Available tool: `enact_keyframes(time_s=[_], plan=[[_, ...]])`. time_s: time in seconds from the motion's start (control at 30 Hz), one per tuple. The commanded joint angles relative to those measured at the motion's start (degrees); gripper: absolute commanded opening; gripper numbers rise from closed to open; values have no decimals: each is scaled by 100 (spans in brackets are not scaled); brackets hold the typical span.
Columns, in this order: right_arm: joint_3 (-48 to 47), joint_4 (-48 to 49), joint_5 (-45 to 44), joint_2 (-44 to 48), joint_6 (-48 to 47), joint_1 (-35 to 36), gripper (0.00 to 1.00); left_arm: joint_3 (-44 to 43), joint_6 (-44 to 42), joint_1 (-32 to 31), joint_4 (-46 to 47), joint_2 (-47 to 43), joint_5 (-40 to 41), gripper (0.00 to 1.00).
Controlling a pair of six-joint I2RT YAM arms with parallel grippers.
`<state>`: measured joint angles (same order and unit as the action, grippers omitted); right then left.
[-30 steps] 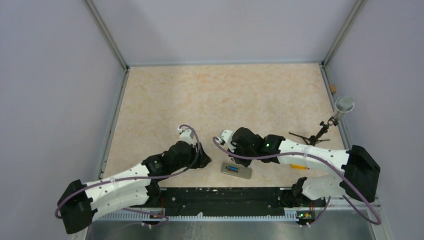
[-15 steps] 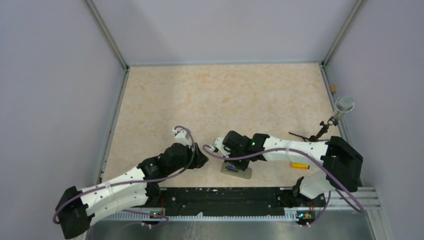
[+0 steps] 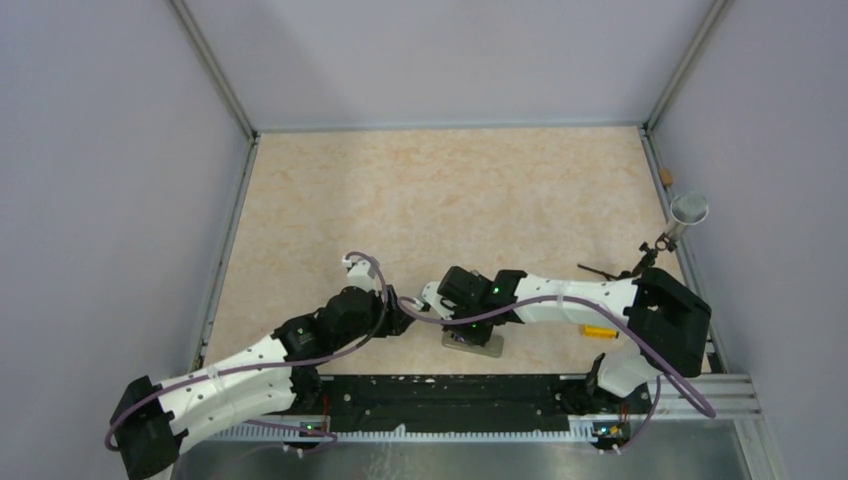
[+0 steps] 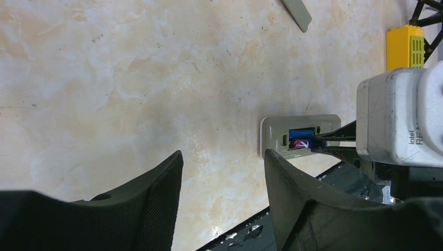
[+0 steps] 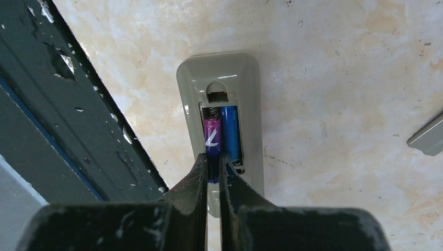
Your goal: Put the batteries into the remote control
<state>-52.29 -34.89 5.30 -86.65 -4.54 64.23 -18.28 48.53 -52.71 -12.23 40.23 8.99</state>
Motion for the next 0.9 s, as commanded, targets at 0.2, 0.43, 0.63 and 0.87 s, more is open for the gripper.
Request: enact_keyframes(time_s=[0.2, 0.43, 0.63, 0.87], plan=[[-213, 233, -20, -29, -79, 94, 13, 66, -5, 24, 66, -45, 89, 61], [-182, 339, -173, 131, 15, 96, 29, 39, -19, 24, 166, 136, -43, 61], [-83, 371, -356, 574, 189, 95, 30, 46, -73, 24, 322, 302, -236, 61], [399, 685, -778, 1539, 744, 99, 30, -91, -229, 24, 665, 884, -775, 59]])
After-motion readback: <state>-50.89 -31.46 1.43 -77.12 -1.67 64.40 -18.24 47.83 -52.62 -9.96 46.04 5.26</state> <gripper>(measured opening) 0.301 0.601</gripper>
